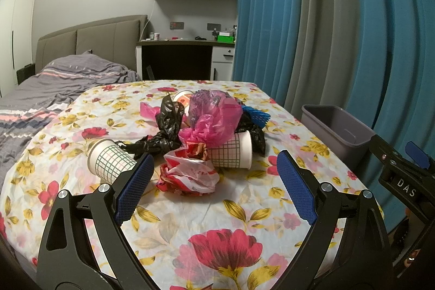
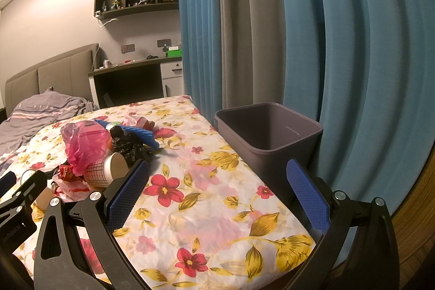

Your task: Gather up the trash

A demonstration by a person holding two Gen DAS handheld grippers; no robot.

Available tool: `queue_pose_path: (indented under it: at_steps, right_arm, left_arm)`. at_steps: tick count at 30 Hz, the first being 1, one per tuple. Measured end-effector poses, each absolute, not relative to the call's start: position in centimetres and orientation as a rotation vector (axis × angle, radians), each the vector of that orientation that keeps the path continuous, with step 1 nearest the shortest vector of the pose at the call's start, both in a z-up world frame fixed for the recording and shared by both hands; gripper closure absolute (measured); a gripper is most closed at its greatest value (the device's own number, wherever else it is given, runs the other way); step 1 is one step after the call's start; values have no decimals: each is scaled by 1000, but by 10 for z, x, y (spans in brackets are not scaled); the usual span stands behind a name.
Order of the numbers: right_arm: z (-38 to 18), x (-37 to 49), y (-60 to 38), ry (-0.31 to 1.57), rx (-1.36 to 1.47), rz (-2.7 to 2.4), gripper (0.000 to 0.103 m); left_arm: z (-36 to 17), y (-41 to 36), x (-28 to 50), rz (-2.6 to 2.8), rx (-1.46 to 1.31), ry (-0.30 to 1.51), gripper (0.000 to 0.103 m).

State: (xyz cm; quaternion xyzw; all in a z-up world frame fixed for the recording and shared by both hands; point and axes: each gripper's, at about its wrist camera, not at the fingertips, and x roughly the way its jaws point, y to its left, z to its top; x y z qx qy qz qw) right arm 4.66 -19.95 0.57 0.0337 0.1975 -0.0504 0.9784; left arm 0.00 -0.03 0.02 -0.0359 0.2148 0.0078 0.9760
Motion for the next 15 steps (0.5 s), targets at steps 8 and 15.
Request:
queue_pose_path:
  at_steps: [8,15]
  right_arm:
    - [5,46,-200,397,68,-101,5]
    - [6,46,-201,396,69,-101,5]
  left_arm:
    - [0,0,0,16,-73,433,13]
    - [0,0,0,16,-73,432,13]
